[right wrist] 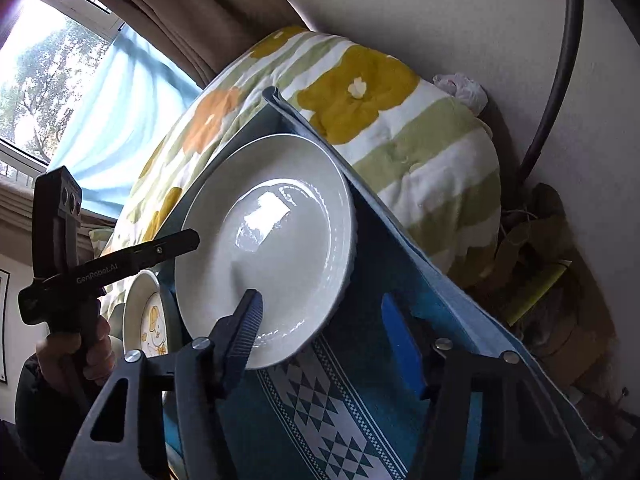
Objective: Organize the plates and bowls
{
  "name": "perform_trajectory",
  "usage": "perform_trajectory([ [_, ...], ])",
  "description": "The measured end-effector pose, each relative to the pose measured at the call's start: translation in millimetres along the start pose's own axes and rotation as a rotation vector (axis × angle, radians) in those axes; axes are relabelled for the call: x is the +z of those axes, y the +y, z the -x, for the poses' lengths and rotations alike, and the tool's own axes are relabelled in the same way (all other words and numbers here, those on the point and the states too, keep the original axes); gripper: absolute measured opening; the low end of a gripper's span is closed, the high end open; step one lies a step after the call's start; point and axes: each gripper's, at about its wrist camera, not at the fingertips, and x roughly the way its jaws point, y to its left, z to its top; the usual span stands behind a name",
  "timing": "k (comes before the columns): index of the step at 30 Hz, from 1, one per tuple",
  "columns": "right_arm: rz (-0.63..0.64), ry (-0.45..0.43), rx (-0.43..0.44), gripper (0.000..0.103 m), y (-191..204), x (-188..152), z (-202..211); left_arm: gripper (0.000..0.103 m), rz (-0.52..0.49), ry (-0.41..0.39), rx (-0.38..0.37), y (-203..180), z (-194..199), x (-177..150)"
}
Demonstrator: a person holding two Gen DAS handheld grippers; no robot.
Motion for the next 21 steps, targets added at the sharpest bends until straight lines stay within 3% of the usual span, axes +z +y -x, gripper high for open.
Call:
perform_trajectory([
  [4,-0.005,0.004,-0.01,0.045,3,3,-10,0.027,0.006,0.013,-0.02,4,-7,4],
  [12,-0.027,0.022,-0.04,0.016,1,7,-21,0.013,0.006,0.023,-0.013,11,-12,5],
  [21,-0.004,0.018,-0.051,0.013,0,7,-24,0.013,-0.023,0.017,0.029,5,-12,3],
])
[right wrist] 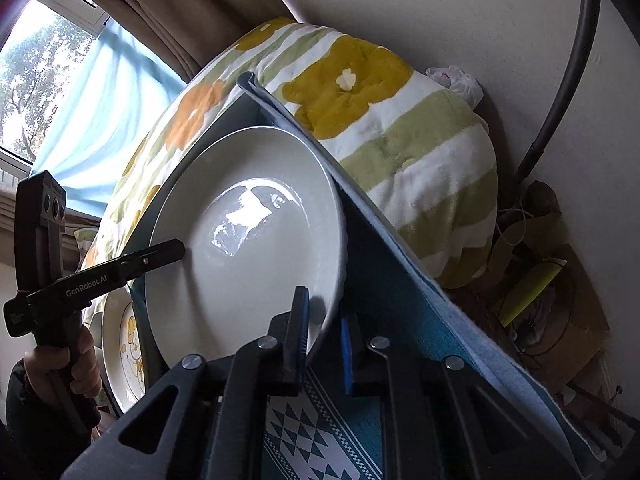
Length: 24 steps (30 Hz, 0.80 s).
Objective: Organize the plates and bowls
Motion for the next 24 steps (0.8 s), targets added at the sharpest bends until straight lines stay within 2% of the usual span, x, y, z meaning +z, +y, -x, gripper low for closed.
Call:
perform_trajectory([
  [9,0.06,-0.038,0.006,0.013,8,0,11,0.013,-0.013,-0.054,0.026,-8,24,-4],
  [16,0.142,-0.069,0.025,0.013,21,3,42,0.013,0.008,-0.134,0.055,-24,68,-18],
  [21,0.225,-0.062,0.065,0.013,31,4,74,0.013,0.064,-0.196,0.088,-42,110,-44],
  [24,0.3,-0.052,0.095,0.013,39,1,96,0.013,0.12,-0.238,0.116,-56,139,-71],
])
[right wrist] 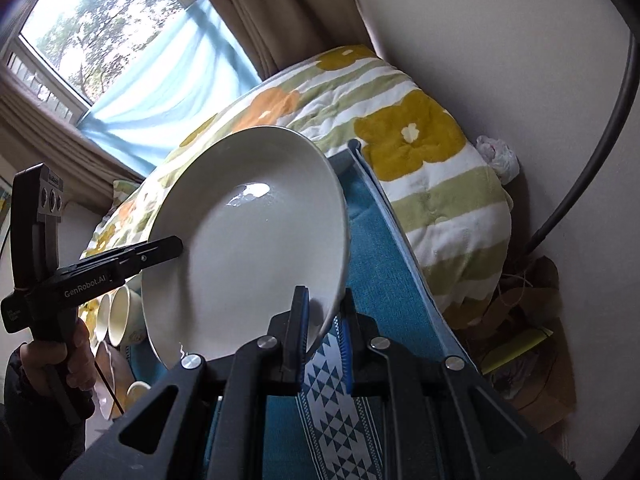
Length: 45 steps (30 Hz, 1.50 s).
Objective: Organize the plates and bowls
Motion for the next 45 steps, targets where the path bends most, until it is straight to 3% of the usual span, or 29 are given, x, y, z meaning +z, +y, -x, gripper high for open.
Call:
perform_trajectory([
  [12,0.324,0.081,0.154,0.013,53,-36,40,0.013,0.26,-0.117,0.149,-9,107,-130],
  [21,0.475,0.202,0.255,0.013,107,-92,13,0.013,0.48,-0.114,0.24,23,149,-249],
  [28,0.522,0.294,0.284,0.013,143,-135,-17,0.013,0.578,-0.087,0.267,63,154,-309],
  [36,0.545,0.324,0.254,0.013,170,-170,-53,0.013,0.634,-0.029,0.241,111,133,-341],
  [45,0.545,0.313,0.165,0.013,181,-181,-73,0.014,0.614,0.015,0.205,139,99,-343],
])
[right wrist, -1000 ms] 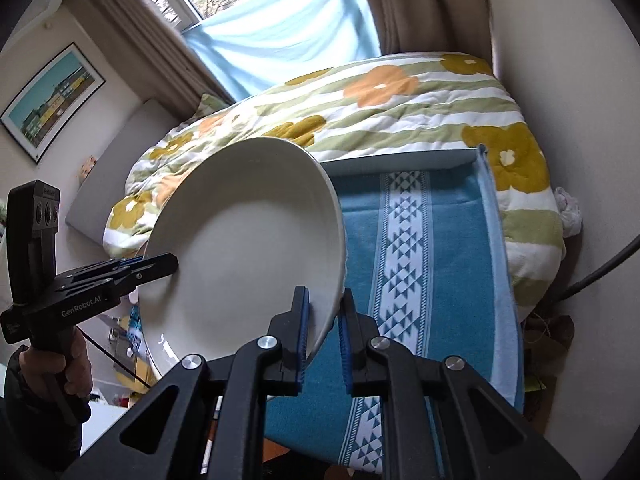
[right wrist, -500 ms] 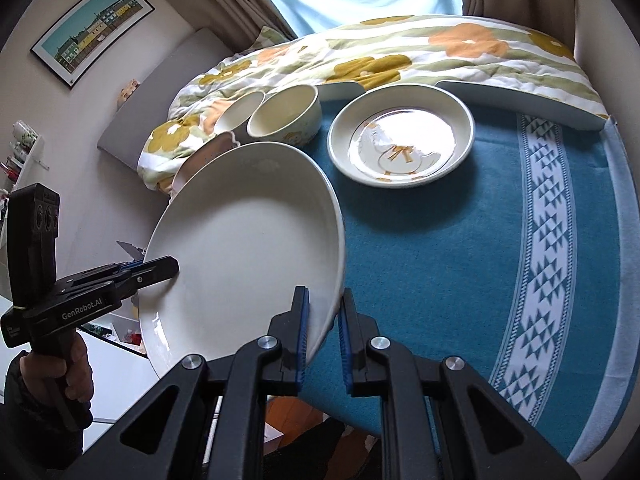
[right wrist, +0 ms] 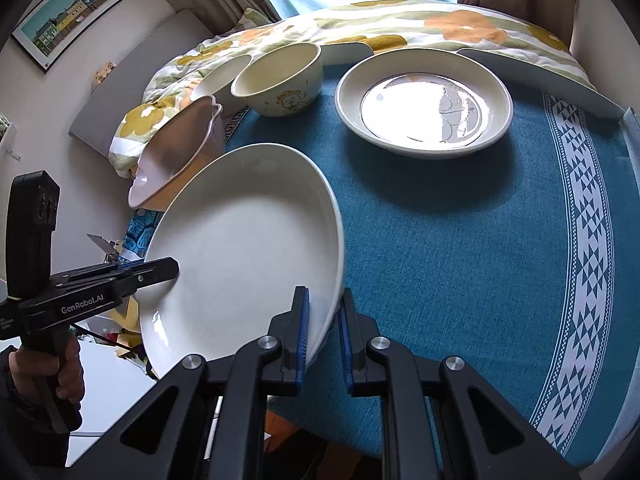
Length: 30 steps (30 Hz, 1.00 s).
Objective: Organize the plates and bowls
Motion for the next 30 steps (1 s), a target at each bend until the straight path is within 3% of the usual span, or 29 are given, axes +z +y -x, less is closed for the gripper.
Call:
perform_trajectory([
  [11,-0.003,-0.004,-0.073,0.013,9,4,-10,0.014,-0.103,0.014,0.095,-15,-21,3],
  [30,0.085,0.013,-0.166,0.014,21,7,-17,0.014,-0.267,-0.037,0.289,-45,-24,-4],
])
